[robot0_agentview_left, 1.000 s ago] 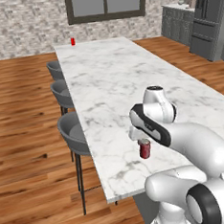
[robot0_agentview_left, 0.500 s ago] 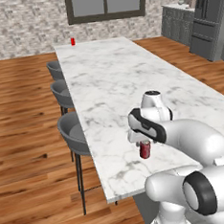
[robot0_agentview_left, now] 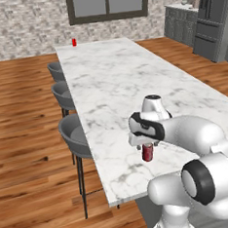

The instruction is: Four empty soda cans are scattered around the kitchen. Gather all the cans and cluster them next to the stove for recycling.

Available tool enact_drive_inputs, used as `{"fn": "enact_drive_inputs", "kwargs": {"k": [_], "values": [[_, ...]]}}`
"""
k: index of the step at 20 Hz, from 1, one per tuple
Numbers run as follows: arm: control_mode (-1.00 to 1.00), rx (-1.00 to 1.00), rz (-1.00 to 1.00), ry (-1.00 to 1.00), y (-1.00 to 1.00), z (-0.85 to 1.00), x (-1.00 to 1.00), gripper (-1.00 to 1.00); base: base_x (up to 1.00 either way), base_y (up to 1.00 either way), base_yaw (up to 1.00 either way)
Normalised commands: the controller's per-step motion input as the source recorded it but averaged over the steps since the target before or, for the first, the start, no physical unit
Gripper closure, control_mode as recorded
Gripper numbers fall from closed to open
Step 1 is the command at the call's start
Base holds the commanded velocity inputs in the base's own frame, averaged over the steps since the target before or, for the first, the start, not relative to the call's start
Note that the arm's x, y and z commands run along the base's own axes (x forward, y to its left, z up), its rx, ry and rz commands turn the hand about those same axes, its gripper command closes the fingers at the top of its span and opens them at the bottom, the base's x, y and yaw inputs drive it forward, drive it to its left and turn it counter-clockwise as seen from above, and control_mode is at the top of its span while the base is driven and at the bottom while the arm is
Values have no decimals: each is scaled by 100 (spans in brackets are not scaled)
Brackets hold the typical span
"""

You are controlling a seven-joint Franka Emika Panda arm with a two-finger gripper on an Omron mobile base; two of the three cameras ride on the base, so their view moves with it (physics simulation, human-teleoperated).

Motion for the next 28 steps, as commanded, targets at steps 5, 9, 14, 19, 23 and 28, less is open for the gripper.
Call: {"fn": "enact_drive_inputs", "kwargs": {"k": [5, 9, 14, 19, 23, 28], "values": [[-100, 0, 0, 2, 0, -6, 0, -100, 0, 0, 0], [-100, 0, 0, 2, 0, 0, 0, -100, 0, 0, 0], [-100, 0, 0, 0, 0, 0, 0, -100, 0, 0, 0], [-100, 0, 0, 0, 0, 0, 0, -100, 0, 0, 0], [-100, 0, 0, 0, 0, 0, -1, -100, 0, 0, 0], [-100, 0, 0, 0, 0, 0, -4, -100, 0, 0, 0]]}}
